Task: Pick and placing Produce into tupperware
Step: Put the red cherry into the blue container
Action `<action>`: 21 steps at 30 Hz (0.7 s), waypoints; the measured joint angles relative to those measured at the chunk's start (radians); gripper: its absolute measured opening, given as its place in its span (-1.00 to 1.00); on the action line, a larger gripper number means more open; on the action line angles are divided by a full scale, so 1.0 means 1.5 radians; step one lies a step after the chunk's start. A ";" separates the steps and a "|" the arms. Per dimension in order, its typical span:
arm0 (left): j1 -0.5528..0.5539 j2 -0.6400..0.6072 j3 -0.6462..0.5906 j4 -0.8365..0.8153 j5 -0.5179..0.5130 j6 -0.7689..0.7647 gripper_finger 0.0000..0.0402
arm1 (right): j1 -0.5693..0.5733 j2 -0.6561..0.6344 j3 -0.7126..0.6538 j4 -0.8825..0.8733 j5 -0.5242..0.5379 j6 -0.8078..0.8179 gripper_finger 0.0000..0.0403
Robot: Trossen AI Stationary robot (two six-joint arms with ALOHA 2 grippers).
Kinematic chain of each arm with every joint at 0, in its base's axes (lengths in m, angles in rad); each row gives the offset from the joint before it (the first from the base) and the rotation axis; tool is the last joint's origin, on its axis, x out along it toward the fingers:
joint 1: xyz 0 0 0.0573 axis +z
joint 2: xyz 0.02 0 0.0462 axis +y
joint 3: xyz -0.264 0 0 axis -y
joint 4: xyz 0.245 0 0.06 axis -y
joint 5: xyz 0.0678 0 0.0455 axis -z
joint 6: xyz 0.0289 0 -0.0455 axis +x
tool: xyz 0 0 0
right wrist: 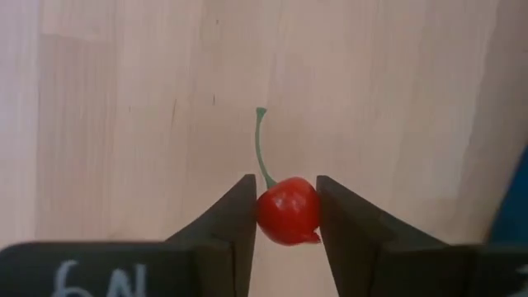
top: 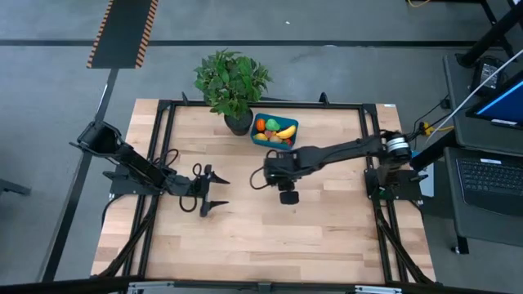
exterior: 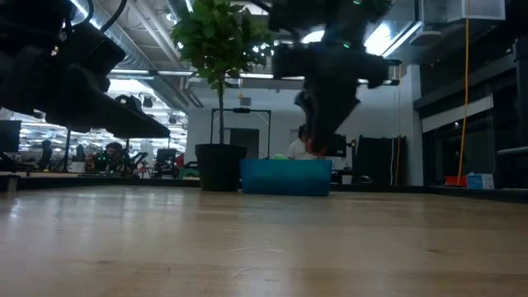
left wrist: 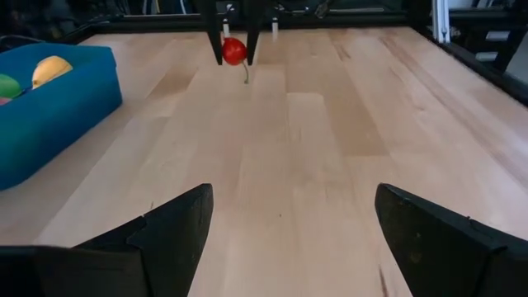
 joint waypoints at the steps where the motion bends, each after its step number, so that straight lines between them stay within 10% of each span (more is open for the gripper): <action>1: 0.000 0.000 0.000 -0.002 0.000 0.008 0.64 | 0.000 -0.016 -0.031 0.028 0.000 0.010 -0.40; 21: 0.000 0.000 -0.001 0.036 0.000 0.022 0.64 | -0.013 -0.385 -0.602 0.806 0.001 0.080 -0.45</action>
